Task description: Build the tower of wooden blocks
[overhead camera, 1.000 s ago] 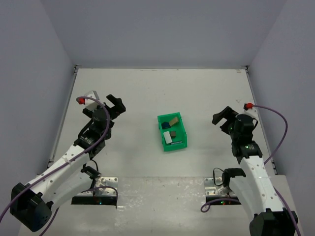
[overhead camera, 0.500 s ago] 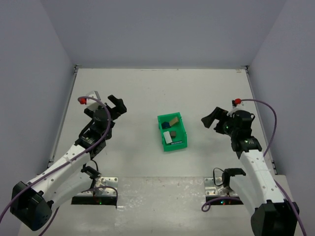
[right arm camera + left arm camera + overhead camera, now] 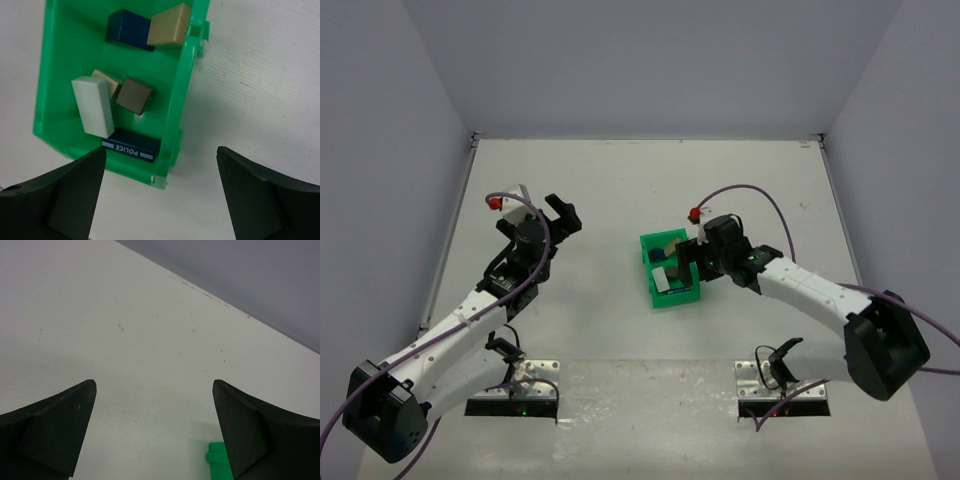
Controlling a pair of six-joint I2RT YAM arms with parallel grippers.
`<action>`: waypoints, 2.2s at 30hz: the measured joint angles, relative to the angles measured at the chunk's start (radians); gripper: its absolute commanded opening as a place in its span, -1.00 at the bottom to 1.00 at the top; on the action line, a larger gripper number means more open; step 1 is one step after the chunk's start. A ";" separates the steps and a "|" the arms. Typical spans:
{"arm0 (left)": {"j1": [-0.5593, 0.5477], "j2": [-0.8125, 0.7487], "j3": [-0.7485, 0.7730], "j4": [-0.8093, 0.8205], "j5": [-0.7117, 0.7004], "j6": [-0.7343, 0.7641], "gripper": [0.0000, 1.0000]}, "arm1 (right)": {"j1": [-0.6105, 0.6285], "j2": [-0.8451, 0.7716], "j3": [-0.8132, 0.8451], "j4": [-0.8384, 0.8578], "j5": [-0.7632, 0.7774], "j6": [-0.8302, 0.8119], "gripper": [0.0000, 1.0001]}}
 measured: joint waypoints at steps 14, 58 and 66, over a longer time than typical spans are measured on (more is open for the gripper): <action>0.000 0.012 0.000 -0.001 -0.009 -0.001 1.00 | 0.143 0.187 0.084 -0.039 0.348 -0.053 -0.93; 0.000 -0.046 -0.002 -0.050 -0.070 -0.026 1.00 | 0.139 0.890 0.683 -1.082 1.421 0.045 -1.00; 0.000 -0.041 -0.002 -0.060 -0.077 -0.027 1.00 | 0.155 0.920 0.807 -1.110 1.339 -0.122 -1.00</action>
